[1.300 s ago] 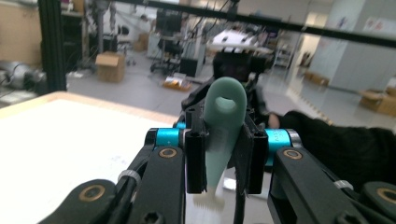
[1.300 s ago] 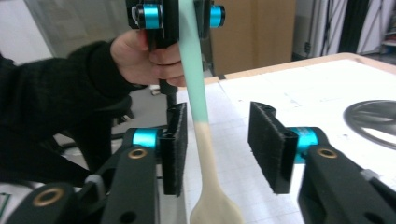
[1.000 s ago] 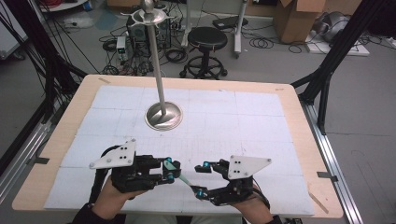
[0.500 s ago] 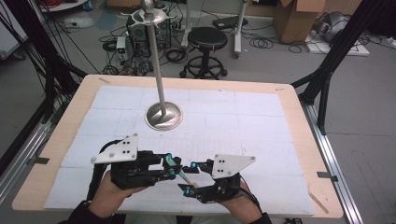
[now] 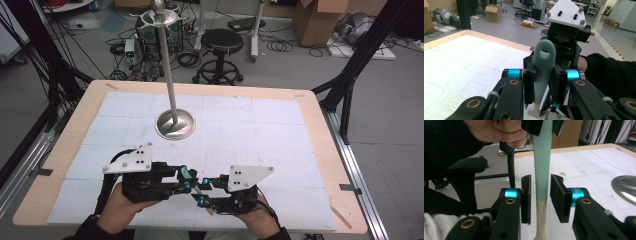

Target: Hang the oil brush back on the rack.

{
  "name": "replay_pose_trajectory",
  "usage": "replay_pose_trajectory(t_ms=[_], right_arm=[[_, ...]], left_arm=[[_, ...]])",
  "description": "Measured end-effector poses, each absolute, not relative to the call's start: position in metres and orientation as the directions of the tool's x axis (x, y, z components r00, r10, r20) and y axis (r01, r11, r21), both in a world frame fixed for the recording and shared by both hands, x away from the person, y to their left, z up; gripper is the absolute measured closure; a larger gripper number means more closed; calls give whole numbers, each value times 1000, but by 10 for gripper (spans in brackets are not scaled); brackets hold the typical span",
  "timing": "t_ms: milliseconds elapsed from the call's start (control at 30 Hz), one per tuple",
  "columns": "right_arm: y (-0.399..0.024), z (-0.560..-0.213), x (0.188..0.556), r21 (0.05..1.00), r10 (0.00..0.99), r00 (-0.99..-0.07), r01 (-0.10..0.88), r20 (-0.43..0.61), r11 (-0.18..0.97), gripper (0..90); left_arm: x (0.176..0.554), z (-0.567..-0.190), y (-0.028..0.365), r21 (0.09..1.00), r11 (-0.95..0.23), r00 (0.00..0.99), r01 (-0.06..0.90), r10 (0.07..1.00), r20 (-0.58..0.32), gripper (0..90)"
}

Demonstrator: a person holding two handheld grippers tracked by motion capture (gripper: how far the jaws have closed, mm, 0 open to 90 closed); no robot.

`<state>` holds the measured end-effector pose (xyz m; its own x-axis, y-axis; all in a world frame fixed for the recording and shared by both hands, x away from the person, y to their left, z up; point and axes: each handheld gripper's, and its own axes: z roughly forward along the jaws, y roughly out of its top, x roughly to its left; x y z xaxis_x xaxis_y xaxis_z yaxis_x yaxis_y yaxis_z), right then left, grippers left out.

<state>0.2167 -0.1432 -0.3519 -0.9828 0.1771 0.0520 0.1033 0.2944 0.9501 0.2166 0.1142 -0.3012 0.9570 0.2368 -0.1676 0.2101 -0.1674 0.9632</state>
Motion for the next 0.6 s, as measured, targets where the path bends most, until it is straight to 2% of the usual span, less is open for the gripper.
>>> replay_pose_trajectory(t_ms=[167,433,533,600], right_arm=[[-145,-351,217,953,173,-984,95,46,287,790],[-144,-351,217,956,157,-986,99,56,276,800],[-145,-351,218,957,133,-989,106,72,269,801],[-147,-351,219,961,118,-990,109,81,255,801]], left_arm=[[217,-301,114,964,-163,957,211,237,-170,759],[217,-301,115,969,-138,962,203,211,-171,744],[218,-300,117,969,-100,958,227,201,-204,532],[218,-299,120,970,-91,962,225,178,-206,458]])
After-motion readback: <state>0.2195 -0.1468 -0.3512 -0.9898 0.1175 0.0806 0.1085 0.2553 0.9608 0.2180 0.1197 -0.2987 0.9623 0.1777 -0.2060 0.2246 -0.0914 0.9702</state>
